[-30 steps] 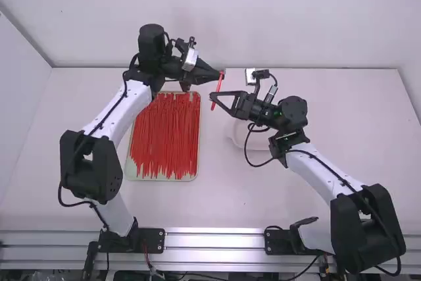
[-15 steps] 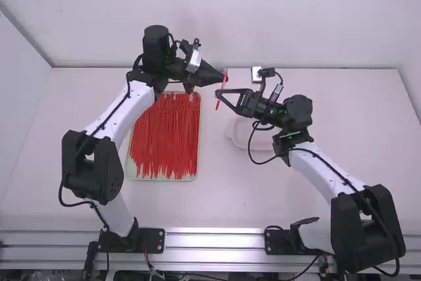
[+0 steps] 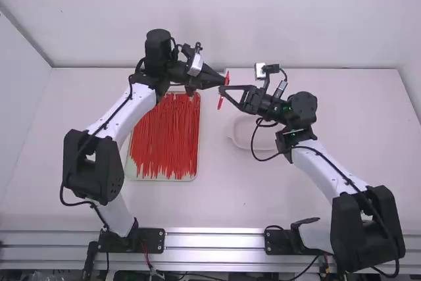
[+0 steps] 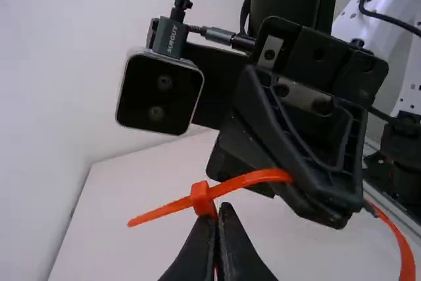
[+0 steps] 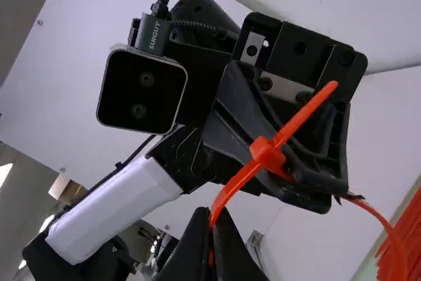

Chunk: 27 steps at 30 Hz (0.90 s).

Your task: Fasten the cable tie

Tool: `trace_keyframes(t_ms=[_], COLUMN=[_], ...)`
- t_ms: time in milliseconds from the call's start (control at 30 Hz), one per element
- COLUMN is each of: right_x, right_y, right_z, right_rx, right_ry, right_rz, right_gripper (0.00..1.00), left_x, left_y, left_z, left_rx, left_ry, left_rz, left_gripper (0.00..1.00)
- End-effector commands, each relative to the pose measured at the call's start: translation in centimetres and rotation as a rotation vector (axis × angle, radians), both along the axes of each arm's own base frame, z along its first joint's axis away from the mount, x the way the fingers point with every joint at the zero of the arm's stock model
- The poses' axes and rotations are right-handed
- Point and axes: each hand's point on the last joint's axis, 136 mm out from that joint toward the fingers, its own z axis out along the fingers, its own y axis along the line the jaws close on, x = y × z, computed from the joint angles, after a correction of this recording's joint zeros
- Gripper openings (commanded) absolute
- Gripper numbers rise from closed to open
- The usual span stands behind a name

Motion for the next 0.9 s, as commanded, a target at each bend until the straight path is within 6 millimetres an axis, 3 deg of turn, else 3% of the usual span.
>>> trace_keyframes(t_ms=[0,867], right_x=[1.6,2.6], right_y=[-1.3,-2.6], right_z=[1.9,1.7], right_rx=[0.024,0.013], right_ry=[-0.046,-0.054], right_rz=[-0.075,-0.122], right_gripper=[0.00,0.00], left_x=[-0.9,-1.6], left_y=[-0.3,-1.2], left_z=[-0.3,-0.2], left_rx=[-0.008,-0.010], left_ry=[0.005,-0.005], left_rz=[-0.054,-0.080], left_gripper=[0.02,0.01])
